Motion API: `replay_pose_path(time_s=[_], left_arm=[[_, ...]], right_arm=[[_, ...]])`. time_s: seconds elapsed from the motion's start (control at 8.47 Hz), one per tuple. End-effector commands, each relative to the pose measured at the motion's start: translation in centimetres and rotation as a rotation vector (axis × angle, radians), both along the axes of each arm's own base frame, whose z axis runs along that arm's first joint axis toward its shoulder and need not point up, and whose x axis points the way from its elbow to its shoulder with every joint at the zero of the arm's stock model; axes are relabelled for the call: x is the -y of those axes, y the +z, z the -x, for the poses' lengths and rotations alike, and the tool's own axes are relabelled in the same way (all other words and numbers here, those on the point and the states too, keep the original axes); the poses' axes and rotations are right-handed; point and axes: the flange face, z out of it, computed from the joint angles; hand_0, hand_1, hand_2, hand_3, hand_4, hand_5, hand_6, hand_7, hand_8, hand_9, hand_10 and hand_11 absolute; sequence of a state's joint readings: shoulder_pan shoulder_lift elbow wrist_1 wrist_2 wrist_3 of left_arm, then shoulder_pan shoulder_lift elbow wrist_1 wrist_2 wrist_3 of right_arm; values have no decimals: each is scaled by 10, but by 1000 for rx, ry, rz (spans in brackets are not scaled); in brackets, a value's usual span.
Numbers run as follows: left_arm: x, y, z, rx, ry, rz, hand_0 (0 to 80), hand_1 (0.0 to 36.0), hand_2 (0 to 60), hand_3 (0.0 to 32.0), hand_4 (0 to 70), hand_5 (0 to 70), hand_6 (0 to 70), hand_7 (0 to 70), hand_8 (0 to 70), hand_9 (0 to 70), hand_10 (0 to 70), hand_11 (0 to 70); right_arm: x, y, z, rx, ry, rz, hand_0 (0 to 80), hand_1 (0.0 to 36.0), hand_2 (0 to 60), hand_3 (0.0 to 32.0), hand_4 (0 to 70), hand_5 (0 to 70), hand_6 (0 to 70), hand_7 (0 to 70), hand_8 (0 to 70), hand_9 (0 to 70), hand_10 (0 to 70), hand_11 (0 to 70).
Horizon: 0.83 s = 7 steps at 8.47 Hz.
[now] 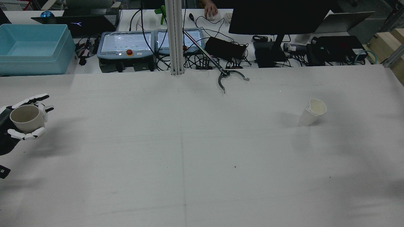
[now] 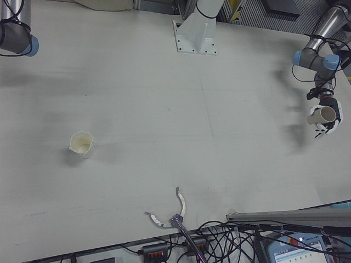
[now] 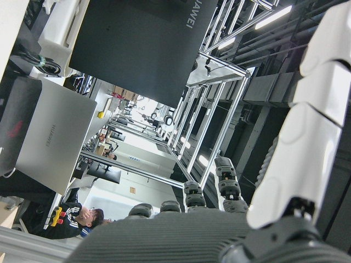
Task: Pour water
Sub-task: 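Move the right hand in toward the white paper cup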
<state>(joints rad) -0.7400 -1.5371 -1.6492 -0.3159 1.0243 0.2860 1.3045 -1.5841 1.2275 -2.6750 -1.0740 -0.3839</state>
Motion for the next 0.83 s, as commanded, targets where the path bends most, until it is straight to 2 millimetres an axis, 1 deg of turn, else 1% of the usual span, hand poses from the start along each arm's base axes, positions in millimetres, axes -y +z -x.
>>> replay_pose_path(time_s=[0.0,0.12,0.24,0.35,0.47,0.59,0.71], left_arm=[[-1,2,-1,13,6,11,800,360,600,0,279,145,428,700,500,700,133,232],[-1,3,0,14,6,12,800,360,600,0,278,144,427,700,500,700,133,231],[-1,3,0,14,6,12,800,360,600,0,278,149,428,700,500,700,133,231],[-1,1,1,13,4,10,800,360,600,0,281,152,431,700,503,700,133,232],[-1,2,1,14,4,11,800,360,600,0,280,151,432,700,502,700,134,232],[-2,3,3,15,1,13,800,360,600,0,280,153,431,700,501,699,133,232],[-5,7,6,20,2,20,800,360,600,0,282,152,431,700,500,698,133,230]], right_arm=[[1,12,48,-18,-157,-6,504,170,53,0,68,115,44,114,0,8,0,0],[-1,16,72,-23,-215,14,498,168,72,0,78,120,46,120,0,10,0,0],[-1,15,90,-29,-250,28,494,169,77,0,65,104,40,114,0,8,0,0],[5,9,106,-22,-281,17,485,160,97,0,70,114,41,117,0,9,0,0],[18,-4,125,-14,-323,-9,484,160,100,0,70,115,41,117,0,9,0,0],[24,-13,126,-11,-336,-27,484,160,100,0,70,115,41,117,0,9,0,0],[22,-14,123,-10,-333,-31,484,160,100,0,70,115,41,117,0,9,0,0]])
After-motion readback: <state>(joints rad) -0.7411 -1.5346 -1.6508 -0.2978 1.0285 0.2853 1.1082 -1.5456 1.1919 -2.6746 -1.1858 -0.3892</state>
